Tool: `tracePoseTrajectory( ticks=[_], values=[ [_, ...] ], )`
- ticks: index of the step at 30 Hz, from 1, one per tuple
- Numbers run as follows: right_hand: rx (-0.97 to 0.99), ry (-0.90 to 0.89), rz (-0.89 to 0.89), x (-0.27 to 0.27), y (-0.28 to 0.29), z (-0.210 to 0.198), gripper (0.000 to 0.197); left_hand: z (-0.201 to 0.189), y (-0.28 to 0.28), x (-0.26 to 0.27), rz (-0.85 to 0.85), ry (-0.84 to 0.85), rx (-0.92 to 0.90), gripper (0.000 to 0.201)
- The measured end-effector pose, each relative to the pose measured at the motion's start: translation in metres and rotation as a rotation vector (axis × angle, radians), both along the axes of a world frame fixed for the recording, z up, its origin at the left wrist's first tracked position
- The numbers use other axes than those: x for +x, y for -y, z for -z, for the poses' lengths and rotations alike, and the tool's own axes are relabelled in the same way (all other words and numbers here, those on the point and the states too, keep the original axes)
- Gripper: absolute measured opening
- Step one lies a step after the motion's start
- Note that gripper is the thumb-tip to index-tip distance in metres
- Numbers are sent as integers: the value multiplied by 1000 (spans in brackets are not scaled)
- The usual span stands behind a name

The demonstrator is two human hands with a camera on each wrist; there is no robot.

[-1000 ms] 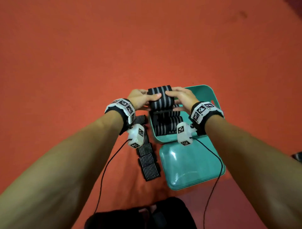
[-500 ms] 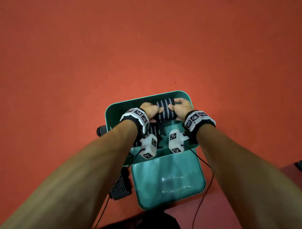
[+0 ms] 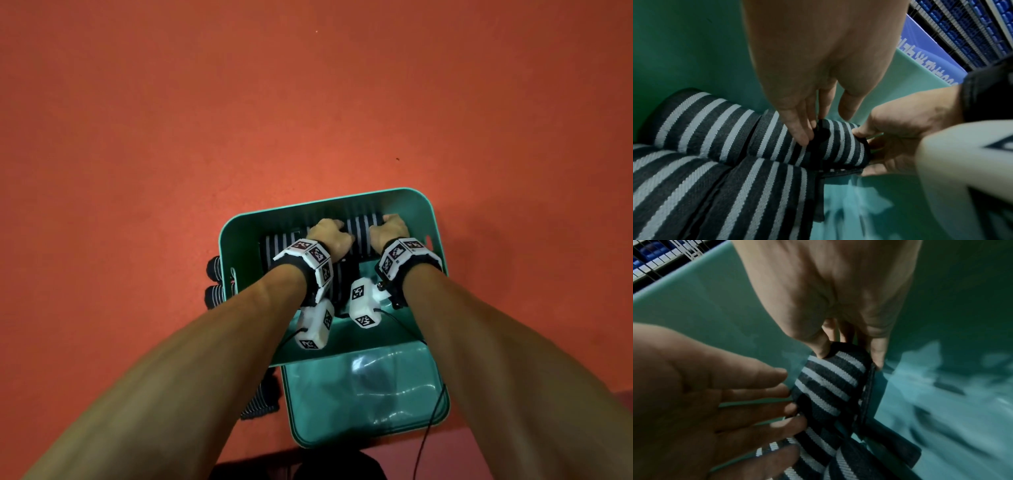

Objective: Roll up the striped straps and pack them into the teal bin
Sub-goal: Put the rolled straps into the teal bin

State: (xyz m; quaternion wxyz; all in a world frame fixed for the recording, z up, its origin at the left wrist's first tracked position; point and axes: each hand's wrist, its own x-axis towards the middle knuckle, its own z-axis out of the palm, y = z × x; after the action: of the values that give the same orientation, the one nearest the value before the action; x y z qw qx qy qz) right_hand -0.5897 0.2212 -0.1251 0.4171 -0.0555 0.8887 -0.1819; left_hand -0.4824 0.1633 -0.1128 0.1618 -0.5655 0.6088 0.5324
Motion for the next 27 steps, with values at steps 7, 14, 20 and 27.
tracePoseTrajectory(
  ticks=[7,14,20,27],
  values=[
    [67,-37,-61,6,0,-11,44,-6,6,11,-16,-121,71,20],
    [-107,-190,19,45,16,-52,33,-64,31,62,-4,-403,-57,20],
    [-541,-180,236,113,24,-92,20,-109,48,129,-106,-511,-354,13],
    [-853,11,-39,218,63,-128,20,-102,71,240,-142,-344,-532,15]
  ],
)
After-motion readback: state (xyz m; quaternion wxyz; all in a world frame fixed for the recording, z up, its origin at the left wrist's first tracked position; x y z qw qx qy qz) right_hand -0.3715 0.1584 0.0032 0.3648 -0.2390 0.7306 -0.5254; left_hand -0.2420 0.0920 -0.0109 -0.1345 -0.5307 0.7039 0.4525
